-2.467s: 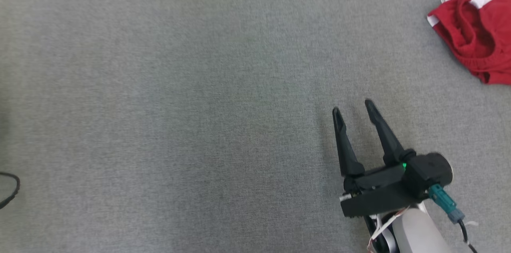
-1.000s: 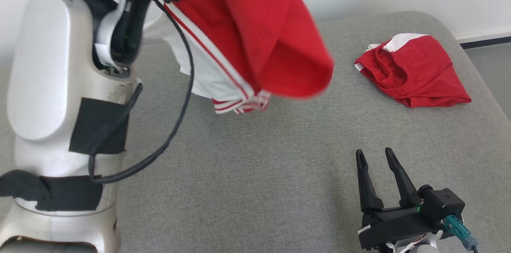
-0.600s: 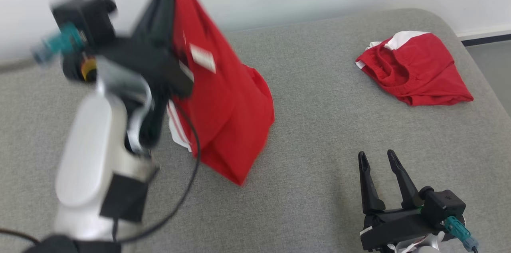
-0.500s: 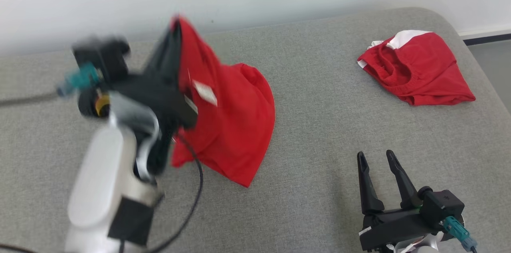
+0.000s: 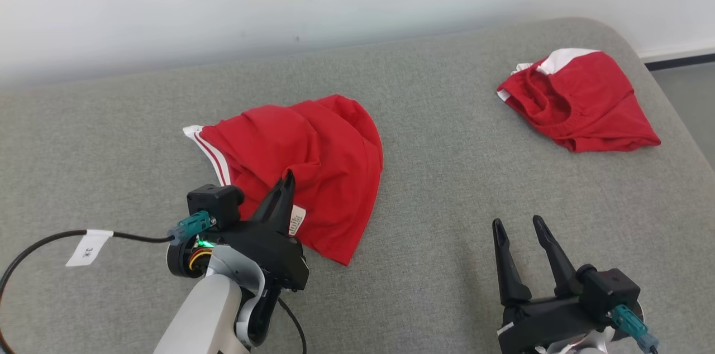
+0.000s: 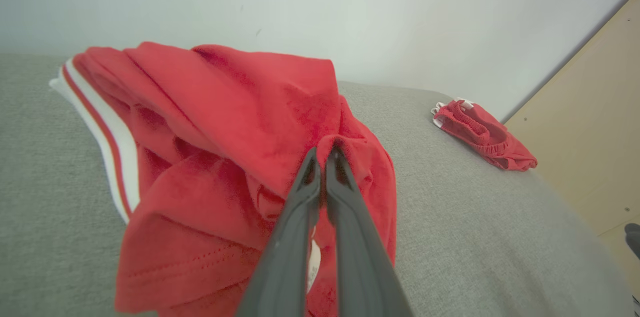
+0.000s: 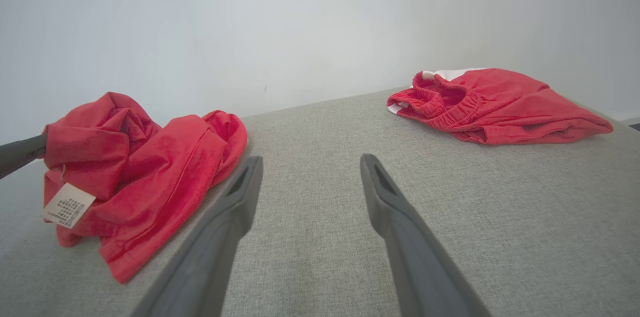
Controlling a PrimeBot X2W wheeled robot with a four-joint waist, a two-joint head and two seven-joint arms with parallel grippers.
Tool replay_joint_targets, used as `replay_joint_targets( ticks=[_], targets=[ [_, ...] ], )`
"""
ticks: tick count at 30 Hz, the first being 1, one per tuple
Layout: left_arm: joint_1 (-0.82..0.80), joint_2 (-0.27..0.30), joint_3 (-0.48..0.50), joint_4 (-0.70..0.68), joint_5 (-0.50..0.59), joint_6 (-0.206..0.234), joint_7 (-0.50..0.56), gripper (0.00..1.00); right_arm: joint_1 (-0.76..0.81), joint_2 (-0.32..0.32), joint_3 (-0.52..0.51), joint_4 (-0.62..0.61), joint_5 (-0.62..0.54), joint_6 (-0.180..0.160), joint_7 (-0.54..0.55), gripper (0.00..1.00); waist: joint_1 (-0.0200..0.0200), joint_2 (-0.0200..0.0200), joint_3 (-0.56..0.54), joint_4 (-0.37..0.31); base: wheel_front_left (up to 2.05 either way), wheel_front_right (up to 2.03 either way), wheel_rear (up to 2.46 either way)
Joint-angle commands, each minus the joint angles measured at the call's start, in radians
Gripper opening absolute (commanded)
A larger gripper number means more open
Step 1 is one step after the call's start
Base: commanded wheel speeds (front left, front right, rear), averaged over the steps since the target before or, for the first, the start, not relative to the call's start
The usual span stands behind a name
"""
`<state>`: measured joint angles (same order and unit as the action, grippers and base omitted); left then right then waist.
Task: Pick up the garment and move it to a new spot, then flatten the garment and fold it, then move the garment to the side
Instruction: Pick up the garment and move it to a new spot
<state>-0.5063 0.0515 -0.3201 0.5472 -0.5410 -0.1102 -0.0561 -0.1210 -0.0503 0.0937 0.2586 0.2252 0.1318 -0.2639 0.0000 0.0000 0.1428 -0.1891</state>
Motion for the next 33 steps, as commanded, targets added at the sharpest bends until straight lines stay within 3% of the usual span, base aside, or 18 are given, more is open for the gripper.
replay_joint_targets(
  ticks=[1, 2, 8, 15, 21, 33],
  targets=[
    [-0.002, 0.001, -0.006, 0.009, 0.01, -0.002, -0.023, 0.88, 0.015, 0.0, -0.003, 0.001, -0.011, -0.002, -0.001, 1.0, 0.0, 0.0, -0.014, 0.008, 0.0, 0.0, 0.0],
    [-0.007, 0.0, -0.01, 0.012, 0.015, -0.003, -0.038, 1.0, 0.021, 0.0, -0.004, 0.001, -0.009, -0.002, -0.001, 1.0, 0.0, 0.0, -0.02, 0.012, 0.0, 0.0, 0.0],
    [-0.001, 0.018, 0.002, 0.01, 0.014, -0.001, -0.1, 1.0, 0.049, 0.0, -0.028, 0.0, -0.01, -0.002, -0.001, 1.0, 0.0, 0.0, -0.061, 0.041, 0.0, 0.0, 0.0],
    [0.072, 0.089, 0.017, -0.046, 0.039, 0.014, -0.14, 1.0, 0.074, 0.0, -0.037, -0.014, -0.019, -0.002, -0.001, 1.0, 0.0, 0.0, -0.1, 0.074, 0.0, 0.0, 0.0],
    [0.175, 0.148, 0.027, -0.134, 0.069, 0.048, -0.175, 1.0, 0.093, 0.0, -0.045, -0.026, -0.024, -0.002, -0.001, 1.0, 0.0, 0.0, -0.115, 0.101, 0.0, 0.0, 0.0],
    [0.398, 0.188, 0.093, -0.298, 0.171, 0.118, -0.21, 1.0, 0.122, 0.0, -0.077, -0.036, -0.022, -0.002, -0.001, 1.0, 0.0, 0.0, -0.123, 0.138, 0.0, 0.0, 0.0]
  ],
)
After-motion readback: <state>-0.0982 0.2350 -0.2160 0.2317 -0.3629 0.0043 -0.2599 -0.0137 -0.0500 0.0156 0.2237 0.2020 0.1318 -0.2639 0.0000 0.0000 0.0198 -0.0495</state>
